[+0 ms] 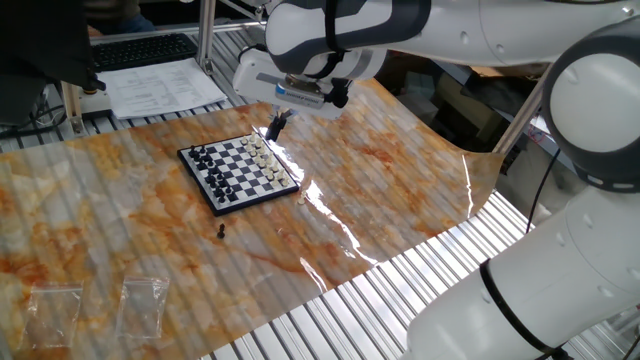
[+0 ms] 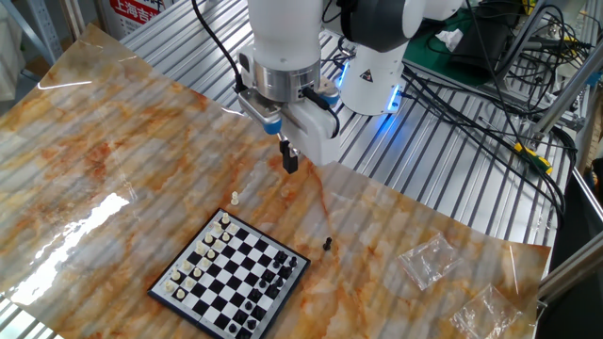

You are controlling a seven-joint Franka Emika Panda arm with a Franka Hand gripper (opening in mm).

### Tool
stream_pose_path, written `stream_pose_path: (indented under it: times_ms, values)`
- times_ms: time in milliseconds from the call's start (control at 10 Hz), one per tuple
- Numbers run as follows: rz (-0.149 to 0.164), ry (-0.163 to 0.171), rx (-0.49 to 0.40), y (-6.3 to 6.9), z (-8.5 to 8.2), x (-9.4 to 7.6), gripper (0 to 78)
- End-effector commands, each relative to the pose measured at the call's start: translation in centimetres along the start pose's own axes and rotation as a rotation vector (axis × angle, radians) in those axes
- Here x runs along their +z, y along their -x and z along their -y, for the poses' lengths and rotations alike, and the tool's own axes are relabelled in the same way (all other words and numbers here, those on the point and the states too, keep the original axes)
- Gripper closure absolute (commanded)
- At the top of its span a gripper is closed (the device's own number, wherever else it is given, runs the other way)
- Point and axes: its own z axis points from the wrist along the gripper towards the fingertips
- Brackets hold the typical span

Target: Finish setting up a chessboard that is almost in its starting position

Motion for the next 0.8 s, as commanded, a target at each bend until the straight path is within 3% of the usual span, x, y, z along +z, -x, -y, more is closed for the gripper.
stream_pose_path:
  times_ms: [100,300,600,800]
  values:
    - [0.012,-0.005,0.008,0.05,-0.04,-0.1,77.6]
    - [0.037,-0.011,0.039,0.05,-0.04,-0.1,77.6]
    - [0.029,-0.015,0.126,0.05,-0.04,-0.1,77.6]
    - [0.03,-0.015,0.128,0.05,-0.04,-0.1,77.6]
